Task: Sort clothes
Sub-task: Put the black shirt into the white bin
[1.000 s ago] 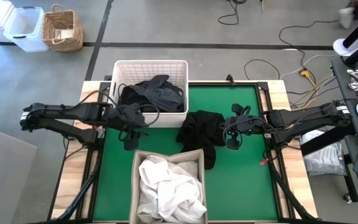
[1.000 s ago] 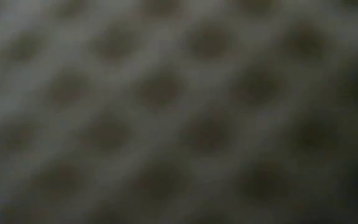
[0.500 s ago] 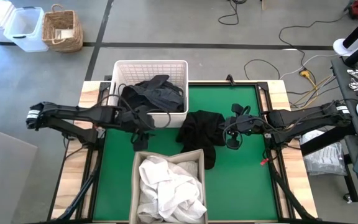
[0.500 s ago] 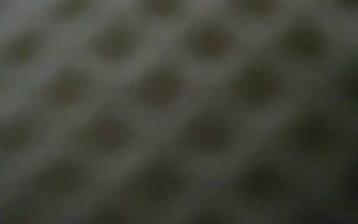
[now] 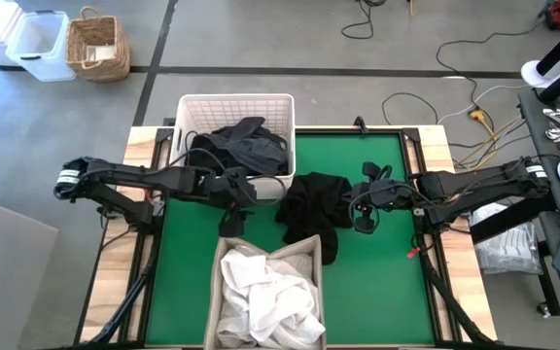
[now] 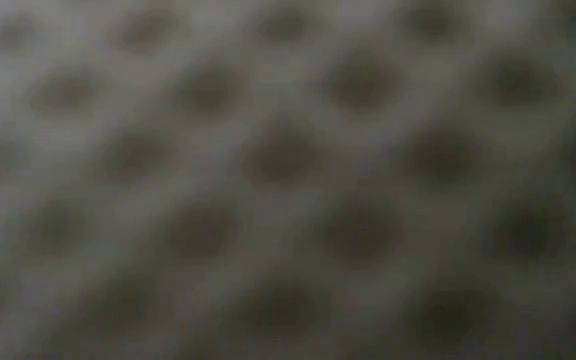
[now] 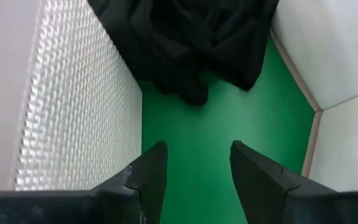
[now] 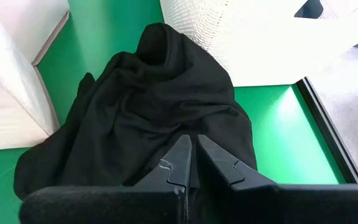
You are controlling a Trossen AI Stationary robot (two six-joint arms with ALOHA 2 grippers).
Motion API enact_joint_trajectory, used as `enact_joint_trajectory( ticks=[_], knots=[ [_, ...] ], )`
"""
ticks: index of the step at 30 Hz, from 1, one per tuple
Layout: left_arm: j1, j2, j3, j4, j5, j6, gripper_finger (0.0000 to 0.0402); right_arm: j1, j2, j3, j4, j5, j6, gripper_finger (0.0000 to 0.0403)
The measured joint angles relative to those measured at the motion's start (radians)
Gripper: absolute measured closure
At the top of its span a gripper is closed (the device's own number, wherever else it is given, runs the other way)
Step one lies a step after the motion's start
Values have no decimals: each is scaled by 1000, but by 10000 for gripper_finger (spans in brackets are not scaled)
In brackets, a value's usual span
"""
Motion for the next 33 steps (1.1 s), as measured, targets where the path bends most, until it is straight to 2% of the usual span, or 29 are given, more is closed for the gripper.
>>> enact_joint_trajectory(
  ticks=[5, 8, 13, 17, 20, 27, 30, 33],
  knots=[
    [1, 10, 61, -17, 32, -25, 247, 0, 0, 0, 0, 0, -1, 385],
    [1, 16, 105, -87, 31, -92, 247, 0, 0, 0, 0, 0, 0, 385],
    [2, 40, 224, -193, 25, -317, 247, 0, 0, 0, 0, 0, 0, 385],
    [3, 78, 341, -208, 25, -548, 247, 0, 0, 0, -2, 0, -5, 385],
    [3, 130, 435, -224, 25, -684, 247, 0, 0, 0, -8, 0, -9, 385],
    [7, 322, 659, -324, 14, -752, 247, 0, -6, 0, -47, 2, -3, 385],
    [8, 426, 817, -519, 10, -767, 247, 0, -41, 0, -85, 4, 32, 385],
    [5, 532, 965, -736, -96, -770, 247, 0, -95, 0, -93, 5, 75, 385]
  ],
)
